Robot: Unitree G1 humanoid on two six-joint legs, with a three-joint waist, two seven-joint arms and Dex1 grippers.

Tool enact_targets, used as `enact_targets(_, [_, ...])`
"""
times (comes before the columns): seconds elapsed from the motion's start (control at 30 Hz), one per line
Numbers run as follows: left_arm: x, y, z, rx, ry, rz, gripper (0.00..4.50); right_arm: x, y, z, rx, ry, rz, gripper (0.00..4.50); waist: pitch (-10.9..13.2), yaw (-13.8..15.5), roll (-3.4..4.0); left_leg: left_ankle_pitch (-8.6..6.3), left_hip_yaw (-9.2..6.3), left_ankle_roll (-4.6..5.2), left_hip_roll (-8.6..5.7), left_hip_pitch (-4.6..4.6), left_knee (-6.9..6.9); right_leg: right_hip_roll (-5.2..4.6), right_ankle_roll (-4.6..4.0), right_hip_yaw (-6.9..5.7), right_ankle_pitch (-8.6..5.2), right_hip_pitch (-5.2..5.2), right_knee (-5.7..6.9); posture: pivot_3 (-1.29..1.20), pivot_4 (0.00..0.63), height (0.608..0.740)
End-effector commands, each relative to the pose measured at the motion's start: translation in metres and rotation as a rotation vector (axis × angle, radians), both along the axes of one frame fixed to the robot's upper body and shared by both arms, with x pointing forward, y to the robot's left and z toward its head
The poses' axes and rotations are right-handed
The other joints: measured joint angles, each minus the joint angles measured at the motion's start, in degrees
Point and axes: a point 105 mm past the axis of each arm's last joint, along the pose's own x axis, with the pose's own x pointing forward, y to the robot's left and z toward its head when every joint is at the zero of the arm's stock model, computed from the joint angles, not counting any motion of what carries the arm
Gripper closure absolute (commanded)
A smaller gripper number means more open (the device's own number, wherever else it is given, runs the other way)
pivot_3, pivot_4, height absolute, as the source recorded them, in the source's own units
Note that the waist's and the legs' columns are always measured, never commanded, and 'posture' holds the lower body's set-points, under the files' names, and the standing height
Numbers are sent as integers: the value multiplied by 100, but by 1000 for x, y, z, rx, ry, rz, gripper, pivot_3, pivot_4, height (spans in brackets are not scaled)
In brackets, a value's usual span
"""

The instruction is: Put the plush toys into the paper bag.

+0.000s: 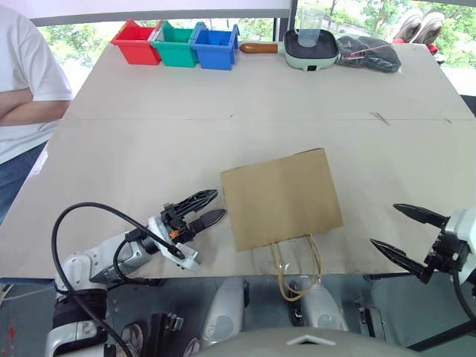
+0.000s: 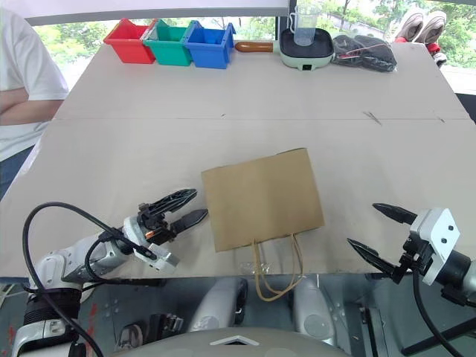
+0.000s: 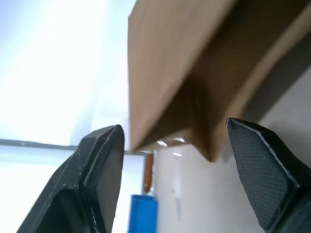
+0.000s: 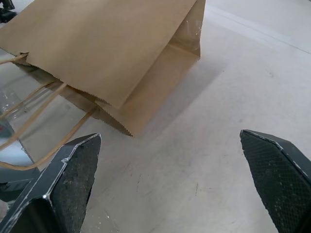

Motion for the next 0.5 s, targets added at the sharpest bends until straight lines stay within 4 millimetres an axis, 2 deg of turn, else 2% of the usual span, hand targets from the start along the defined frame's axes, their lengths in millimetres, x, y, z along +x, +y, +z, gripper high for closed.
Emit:
enact_targets(0.03, [-1,-11,2,-8,-43,-46,821,-4,8,21,-6,-123,69,0,0,-3,0,0,0,0,0,0,0,1,0,0,0,0,0,0,150,740])
enact_targets(0.27, [3,-20,-13,31,5,-101,821,-23,30,37,-56,-145,308,0,0,-14,1,0,0,0,1,0,-1,4,0,-1,0,0,1,0,150,740])
enact_targets(0.5, [1,1,-11,72,47,-118,821,-14,41,49,-90,-207,400,0,-2,-24,-3,0,-1,0,4,2,-4,5,-1,-2,0,-1,1,0,150,740])
